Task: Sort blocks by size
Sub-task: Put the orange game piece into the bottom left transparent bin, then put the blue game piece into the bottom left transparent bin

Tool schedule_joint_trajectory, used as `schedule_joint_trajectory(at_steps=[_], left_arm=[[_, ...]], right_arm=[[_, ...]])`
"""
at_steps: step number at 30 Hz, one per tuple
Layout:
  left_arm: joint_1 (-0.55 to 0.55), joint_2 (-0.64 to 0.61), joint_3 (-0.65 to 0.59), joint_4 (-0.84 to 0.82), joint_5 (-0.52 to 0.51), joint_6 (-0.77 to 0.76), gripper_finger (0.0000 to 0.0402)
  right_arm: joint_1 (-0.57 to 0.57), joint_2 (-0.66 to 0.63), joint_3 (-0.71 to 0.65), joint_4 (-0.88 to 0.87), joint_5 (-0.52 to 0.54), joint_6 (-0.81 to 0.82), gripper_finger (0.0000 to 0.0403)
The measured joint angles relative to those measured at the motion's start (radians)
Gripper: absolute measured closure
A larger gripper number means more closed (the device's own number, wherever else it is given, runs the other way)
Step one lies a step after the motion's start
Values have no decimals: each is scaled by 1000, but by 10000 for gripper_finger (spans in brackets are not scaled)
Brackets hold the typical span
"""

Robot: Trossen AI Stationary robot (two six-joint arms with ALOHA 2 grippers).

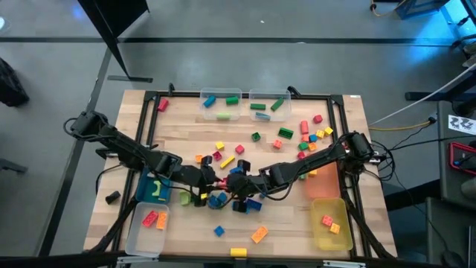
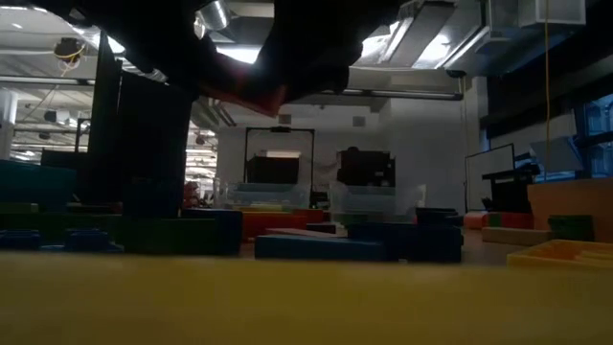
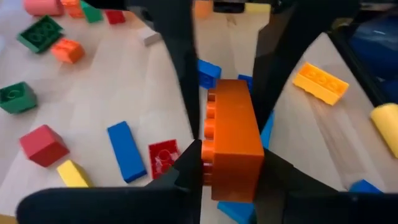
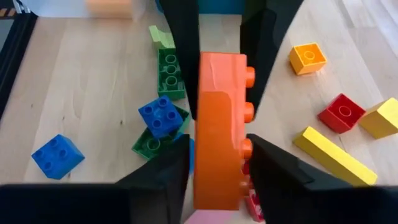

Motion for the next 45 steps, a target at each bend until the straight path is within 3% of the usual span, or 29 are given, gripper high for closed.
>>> schedule_joint_trajectory(at_steps=[4, 7, 13, 17, 20, 26, 31, 38, 45], left_arm=[[1, -25, 0, -30, 60, -1, 323], [0, -64, 25, -159, 117, -41, 323], [-31, -168, 98, -545, 448, -209, 323], [-82, -233, 111, -669, 693, -509, 320], [-141, -274, 111, -734, 795, -773, 313], [-268, -301, 111, -849, 809, -1170, 313], [-333, -293, 110, -879, 806, -1423, 291], [-382, -293, 110, -884, 729, -1503, 261], [-384, -293, 110, -891, 711, -1467, 248]], right_arm=[[0, 0, 0, 5, -1, 2, 212], [1, 0, 1, -12, -22, -23, 197], [0, -15, -1, -173, -94, -131, 189], [0, -17, 0, -288, -97, -132, 193], [0, -17, -1, -363, -97, -132, 193], [0, -17, -1, -490, -99, -132, 194], [0, -17, -1, -543, -105, -132, 194], [0, -17, -1, -611, -105, -181, 194], [0, -17, -1, -683, -105, -240, 194]])
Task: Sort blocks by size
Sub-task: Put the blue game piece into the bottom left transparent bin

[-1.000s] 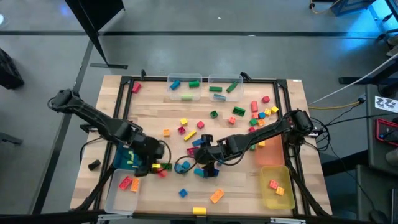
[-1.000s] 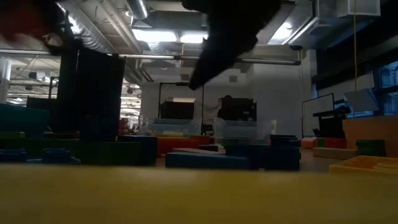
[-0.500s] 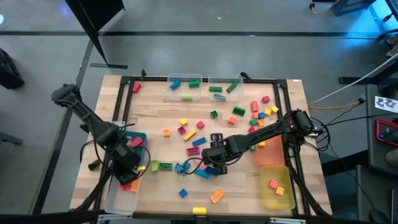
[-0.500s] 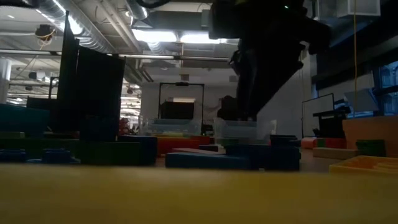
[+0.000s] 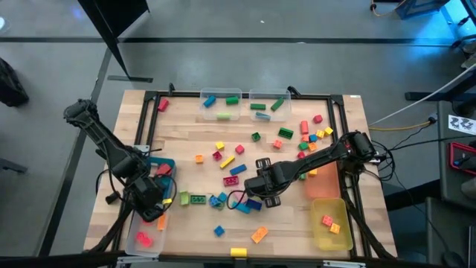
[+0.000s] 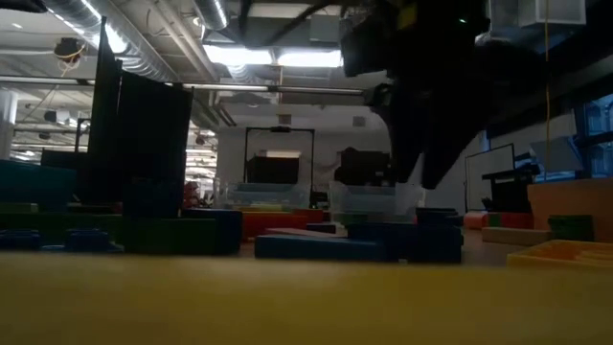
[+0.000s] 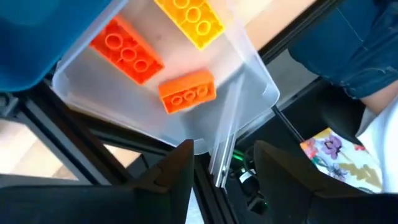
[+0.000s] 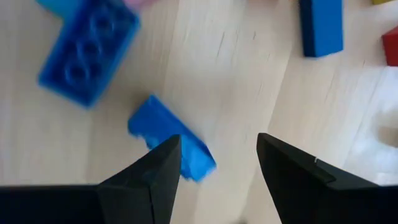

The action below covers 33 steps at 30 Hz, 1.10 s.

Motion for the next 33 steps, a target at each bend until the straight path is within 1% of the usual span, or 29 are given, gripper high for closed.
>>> schedule_joint_trajectory(at_steps=[4, 7, 10, 12, 18, 24, 28, 31, 33], left_arm=[[0, 0, 0, 5, -54, -4, 247], [0, 0, 0, 5, -111, 28, 247], [0, 0, 0, 5, -183, 61, 247], [0, 0, 0, 6, -244, 87, 247], [1, 0, 0, 6, -430, 159, 247], [1, 1, 0, 42, -586, 214, 247], [1, 1, 0, 91, -714, 303, 247], [1, 1, 0, 114, -769, 374, 247], [1, 1, 0, 115, -783, 397, 247]], right_arm=[[1, 0, 0, -57, 0, -114, 194], [1, 0, -10, -56, -5, -183, 194], [1, 0, -41, -46, -57, -251, 194], [1, 1, -64, -22, -70, -274, 194], [1, 3, -109, 74, -2, -283, 194], [0, 3, -111, 91, -34, -284, 194], [0, 3, -111, 135, -15, -284, 194], [0, 3, -111, 132, 21, -268, 194], [0, 3, -111, 125, 48, -195, 194]])
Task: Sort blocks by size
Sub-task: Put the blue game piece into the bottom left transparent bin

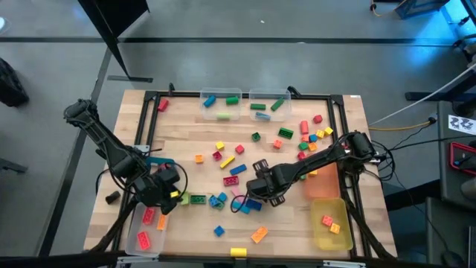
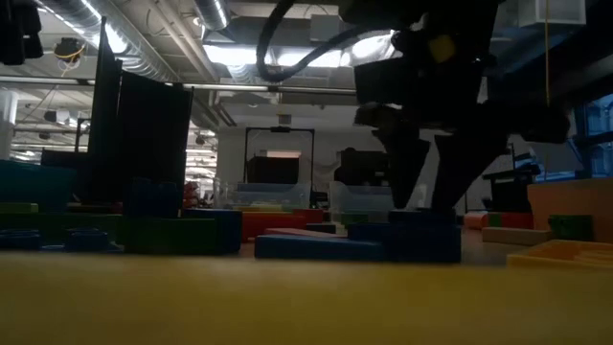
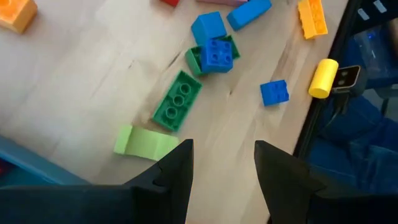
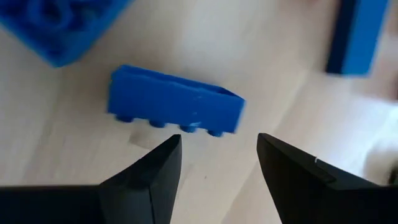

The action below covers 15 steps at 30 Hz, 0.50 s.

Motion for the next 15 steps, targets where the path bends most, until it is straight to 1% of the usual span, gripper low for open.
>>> schedule_joint_trajectory(at_steps=[2, 5, 10, 15], left_arm=[[0, 0, 0, -1, -7, 9, 247], [0, 0, 0, -1, -7, 17, 247], [0, 0, 0, -3, -13, 17, 247], [0, 0, 0, -6, -59, 26, 247]], right_arm=[[-1, 0, 0, -9, 7, 101, 194], [-9, 0, 20, -87, 1, 283, 194], [-24, 0, 74, -228, -82, 615, 194], [-27, 0, 84, -181, -135, 829, 194]])
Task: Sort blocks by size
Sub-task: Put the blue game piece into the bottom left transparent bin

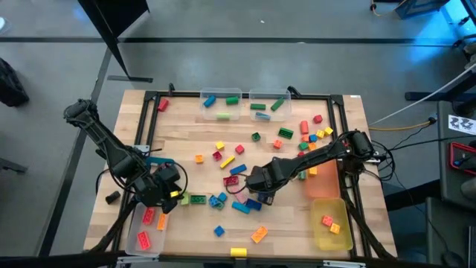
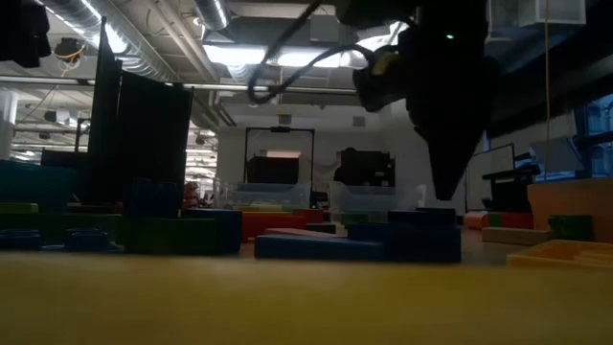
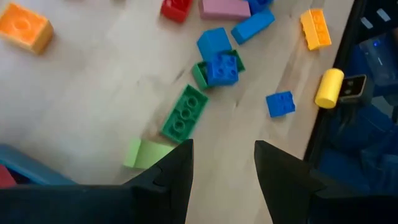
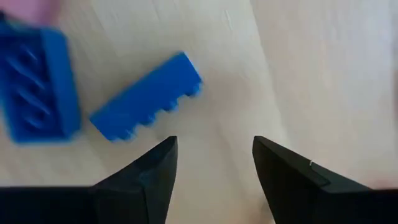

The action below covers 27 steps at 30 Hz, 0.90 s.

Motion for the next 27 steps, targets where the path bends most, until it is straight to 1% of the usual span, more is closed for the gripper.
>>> schedule_joint_trajectory(at_steps=[4, 8, 14, 21, 27], left_arm=[[0, 0, 0, 0, -45, 53, 247], [0, 0, 0, -1, -54, 134, 247], [0, 0, 0, 0, -90, 243, 247], [0, 0, 0, -1, -127, 341, 247], [0, 0, 0, 0, -139, 388, 247]], right_arm=[[1, 0, 0, 66, -26, 108, 194], [1, 0, 0, 90, -29, 191, 194], [1, 0, 0, 151, 12, 321, 194], [1, 0, 0, 157, 68, 401, 194], [2, 0, -22, 166, 68, 459, 194]])
